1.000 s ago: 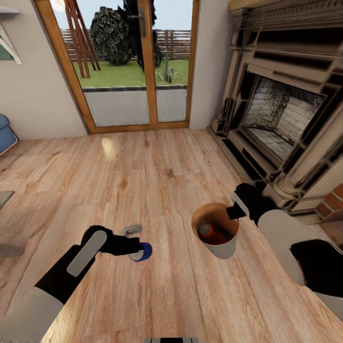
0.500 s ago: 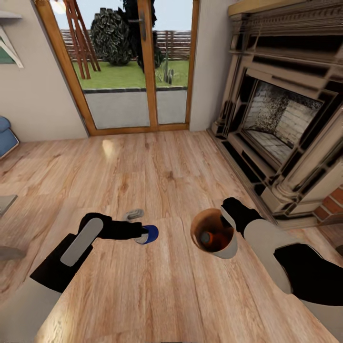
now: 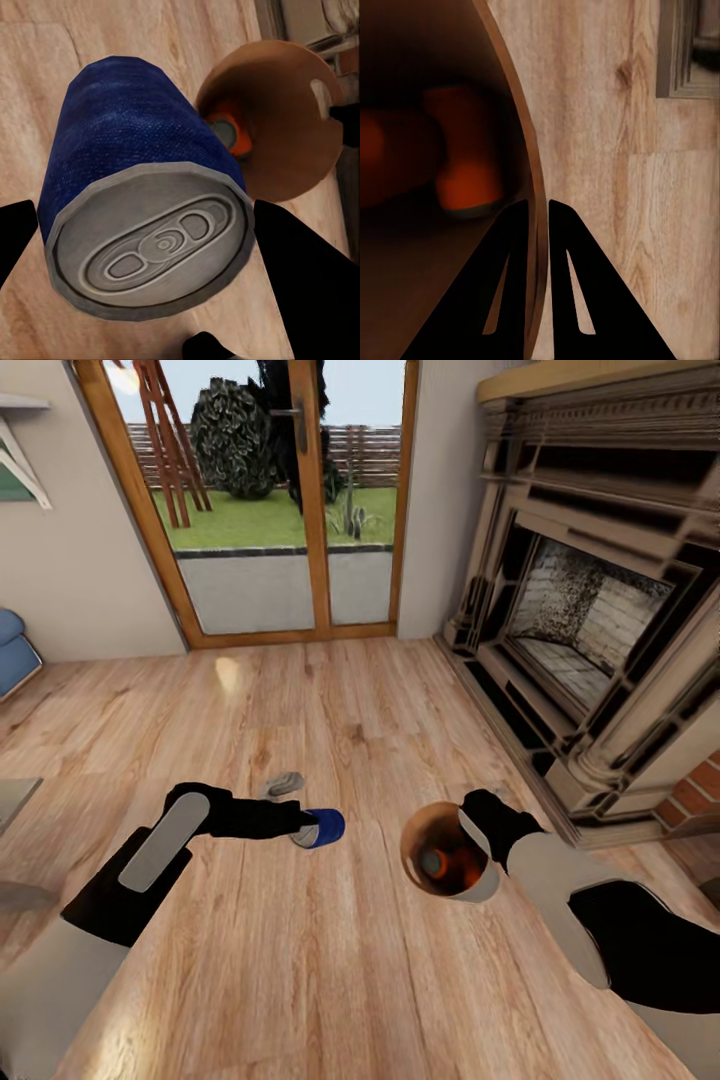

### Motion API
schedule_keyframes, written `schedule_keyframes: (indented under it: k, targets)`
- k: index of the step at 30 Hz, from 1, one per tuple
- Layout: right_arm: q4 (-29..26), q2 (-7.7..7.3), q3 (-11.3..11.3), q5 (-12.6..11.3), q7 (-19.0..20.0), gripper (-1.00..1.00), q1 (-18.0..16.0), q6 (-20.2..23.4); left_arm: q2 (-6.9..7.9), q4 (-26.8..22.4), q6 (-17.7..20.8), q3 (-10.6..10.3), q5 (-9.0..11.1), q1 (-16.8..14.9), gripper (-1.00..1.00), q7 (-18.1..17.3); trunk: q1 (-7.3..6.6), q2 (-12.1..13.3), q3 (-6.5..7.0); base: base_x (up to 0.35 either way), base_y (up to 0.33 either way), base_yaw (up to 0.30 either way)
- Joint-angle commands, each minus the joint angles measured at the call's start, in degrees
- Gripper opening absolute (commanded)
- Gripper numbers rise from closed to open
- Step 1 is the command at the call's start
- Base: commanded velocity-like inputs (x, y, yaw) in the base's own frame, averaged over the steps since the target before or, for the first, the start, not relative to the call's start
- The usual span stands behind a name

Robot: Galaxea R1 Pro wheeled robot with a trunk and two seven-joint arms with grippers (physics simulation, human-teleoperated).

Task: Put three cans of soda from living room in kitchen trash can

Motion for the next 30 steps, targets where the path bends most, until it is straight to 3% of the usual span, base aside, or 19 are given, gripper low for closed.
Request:
schedule_keyframes:
  k: [1,3,10,16,20,24,30]
  targets:
    - [0.77,0.38,0.22,0.58,-0.91,-1.0,0.01,-1.06,-0.11,0.01,0.03,-0.05,0.96,-0.25,-1.0,-0.02,-0.23,0.41,0.19,0.0,0.0,0.0]
    - [1.54,1.15,0.22,0.55,-2.37,-1.0,0.03,-2.14,-0.22,0.1,0.03,-0.14,2.14,-0.67,-1.0,-0.02,-0.67,1.22,0.55,0.0,0.0,0.0]
    - [2.36,4.38,0.27,0.58,-3.96,-1.0,0.13,-3.23,-1.09,0.21,0.03,-0.65,3.37,-1.12,-1.0,-0.19,-2.21,4.02,1.8,0.0,0.0,0.0]
    - [2.43,5.42,0.31,0.57,-4.09,-1.0,0.14,-3.34,-3.43,0.51,0.03,-0.81,3.46,-1.16,-1.0,-0.25,-3.52,6.43,2.88,0.0,0.0,0.0]
    - [2.44,6.46,0.38,0.52,-4.11,-1.0,0.15,-3.36,-6.02,1.11,0.03,-0.81,3.42,-1.12,-1.0,-0.23,-4.4,8.04,3.6,0.0,0.0,0.0]
    - [2.44,7.19,0.39,0.44,-4.1,-1.0,0.15,-3.36,-6.98,1.51,0.03,-0.79,3.29,-1.14,-1.0,-0.15,-5.28,9.64,4.32,0.0,0.0,0.0]
    - [2.32,8.31,0.4,0.41,-4.07,-1.0,0.15,-3.29,-7.61,1.58,0.03,-0.72,2.94,-1.09,-1.0,-0.07,-5.28,9.64,4.32,0.0,0.0,0.0]
